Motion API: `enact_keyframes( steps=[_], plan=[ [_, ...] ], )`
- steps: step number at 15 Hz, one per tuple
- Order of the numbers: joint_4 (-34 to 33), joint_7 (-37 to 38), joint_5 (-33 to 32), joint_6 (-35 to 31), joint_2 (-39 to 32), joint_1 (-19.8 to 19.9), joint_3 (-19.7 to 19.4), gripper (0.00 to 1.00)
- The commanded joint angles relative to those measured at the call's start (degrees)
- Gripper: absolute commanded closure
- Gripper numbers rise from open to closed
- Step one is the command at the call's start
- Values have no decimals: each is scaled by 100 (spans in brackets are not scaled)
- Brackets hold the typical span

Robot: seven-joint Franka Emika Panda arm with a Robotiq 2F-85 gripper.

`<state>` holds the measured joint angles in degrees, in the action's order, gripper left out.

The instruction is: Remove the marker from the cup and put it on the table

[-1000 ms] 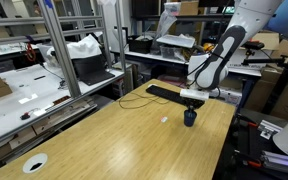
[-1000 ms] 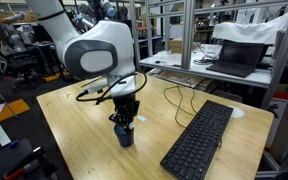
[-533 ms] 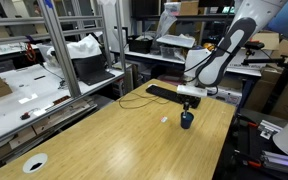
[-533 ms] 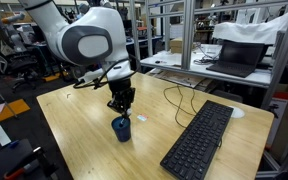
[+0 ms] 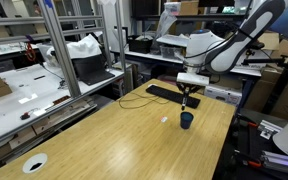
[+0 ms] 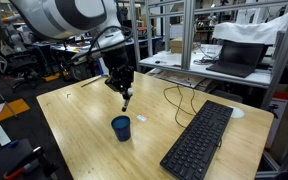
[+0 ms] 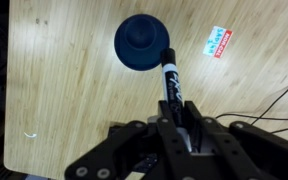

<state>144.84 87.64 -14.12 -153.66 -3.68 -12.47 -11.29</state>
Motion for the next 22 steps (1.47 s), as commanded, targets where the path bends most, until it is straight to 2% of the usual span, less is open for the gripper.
enact_keyframes(
  steps=[1, 4, 8, 9, 10, 13, 14, 15, 18, 22],
  plan=[
    [37, -227, 392, 22, 354, 354, 581, 95],
    [-27, -1002, 1554, -288, 229, 403, 964, 95],
    [-308, -2529, 3671, -533, -221, 301, 1534, 95],
    [-478, -2956, 4174, -546, -424, 573, 1963, 95],
    [-691, -3408, 4679, -514, -670, 662, 2223, 95],
    [-1227, -4687, 6000, -374, -1461, 900, 2799, 95],
    [-1337, -5105, 6316, -337, -1736, 958, 2828, 95],
    [-1481, -5448, 6598, -280, -2032, 872, 2686, 95],
    [-1782, -6256, 7119, -53, -2723, 983, 2482, 95],
    [-2179, -6576, 7280, 286, -3370, 965, 2198, 95]
  ],
)
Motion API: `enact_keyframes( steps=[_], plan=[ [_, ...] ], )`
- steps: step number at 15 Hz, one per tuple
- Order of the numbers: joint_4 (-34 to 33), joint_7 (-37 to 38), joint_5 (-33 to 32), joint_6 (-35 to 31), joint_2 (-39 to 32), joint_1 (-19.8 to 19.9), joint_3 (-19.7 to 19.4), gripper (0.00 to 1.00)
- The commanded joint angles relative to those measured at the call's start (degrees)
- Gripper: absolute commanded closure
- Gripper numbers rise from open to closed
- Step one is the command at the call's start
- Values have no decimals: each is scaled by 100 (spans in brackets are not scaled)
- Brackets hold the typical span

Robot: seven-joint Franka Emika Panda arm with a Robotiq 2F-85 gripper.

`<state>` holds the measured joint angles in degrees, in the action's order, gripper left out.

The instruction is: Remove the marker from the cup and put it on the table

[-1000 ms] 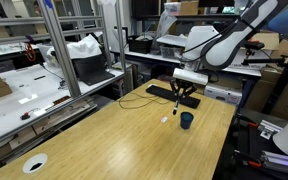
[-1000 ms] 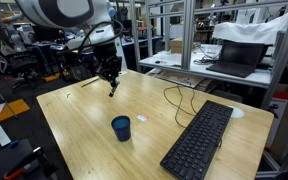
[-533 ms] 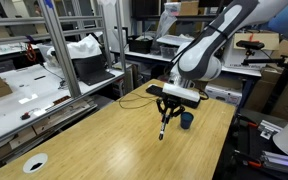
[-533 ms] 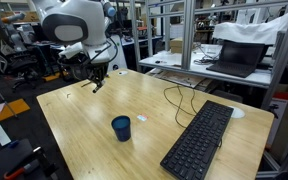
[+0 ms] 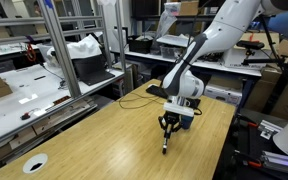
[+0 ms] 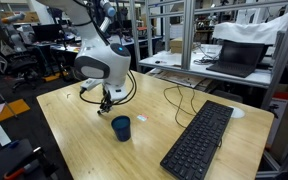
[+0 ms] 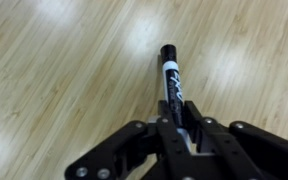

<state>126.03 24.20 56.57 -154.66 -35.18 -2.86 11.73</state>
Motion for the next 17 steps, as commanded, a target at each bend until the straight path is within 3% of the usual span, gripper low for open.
enact_keyframes(
  steps=[1, 4, 10, 14, 17],
  plan=[
    [-370, -236, 211, 508, -284, -10, -154, 58],
    [-322, 21, -51, 571, -162, -255, -409, 43],
    [462, 2190, -2458, -3, 961, -1688, -1590, 1],
    [799, 4171, -4647, 269, 1806, -2327, -2325, 0],
    [841, 5273, -6009, 562, 2251, -2114, -2259, 0]
  ],
)
